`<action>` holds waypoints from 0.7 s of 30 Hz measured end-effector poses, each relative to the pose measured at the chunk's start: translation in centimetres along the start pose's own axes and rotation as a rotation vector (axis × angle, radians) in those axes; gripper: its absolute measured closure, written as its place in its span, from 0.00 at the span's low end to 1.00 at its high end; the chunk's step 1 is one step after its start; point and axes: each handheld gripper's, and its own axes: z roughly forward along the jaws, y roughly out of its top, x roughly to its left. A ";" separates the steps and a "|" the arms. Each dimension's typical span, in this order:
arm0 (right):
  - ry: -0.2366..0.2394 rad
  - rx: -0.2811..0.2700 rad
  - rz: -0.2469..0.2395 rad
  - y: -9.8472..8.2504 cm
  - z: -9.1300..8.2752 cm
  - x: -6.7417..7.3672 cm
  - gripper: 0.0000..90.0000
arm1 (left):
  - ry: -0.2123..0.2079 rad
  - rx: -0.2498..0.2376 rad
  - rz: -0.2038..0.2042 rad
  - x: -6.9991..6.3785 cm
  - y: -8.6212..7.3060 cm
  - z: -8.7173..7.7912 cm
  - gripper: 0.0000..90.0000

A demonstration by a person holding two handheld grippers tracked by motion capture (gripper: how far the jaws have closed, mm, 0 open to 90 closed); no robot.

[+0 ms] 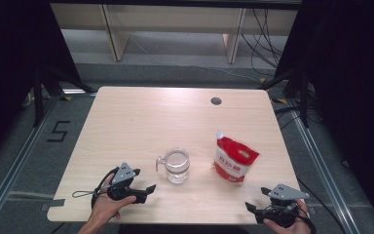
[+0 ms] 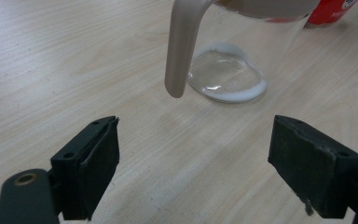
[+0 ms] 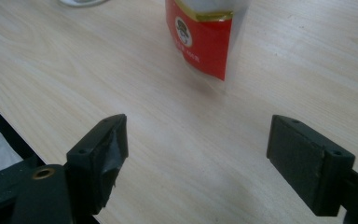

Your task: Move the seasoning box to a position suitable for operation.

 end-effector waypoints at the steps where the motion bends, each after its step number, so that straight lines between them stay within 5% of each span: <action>1: -0.006 -0.009 -0.009 0.0 0.0 -0.1 0.21 | -0.005 -0.023 -0.021 -0.1 0.0 0.1 0.18; 7: 0.014 -0.024 -0.010 0.0 0.1 0.2 0.26 | 0.003 -0.018 -0.001 0.1 0.2 0.2 0.23; 10: 0.019 -0.014 0.004 0.1 0.0 0.3 0.25 | 0.003 -0.028 -0.024 0.1 0.2 0.2 0.24; 14: 0.019 -0.038 -0.035 0.2 0.1 0.2 0.24 | 0.024 -0.039 -0.025 0.3 0.5 0.4 0.29; 15: 0.029 -0.034 -0.021 0.2 0.1 0.3 0.24 | 0.024 -0.036 0.004 0.5 0.6 0.4 0.30; 21: 0.033 -0.056 -0.009 0.3 0.1 0.2 0.23 | 0.036 -0.057 -0.002 0.7 1.3 0.8 0.36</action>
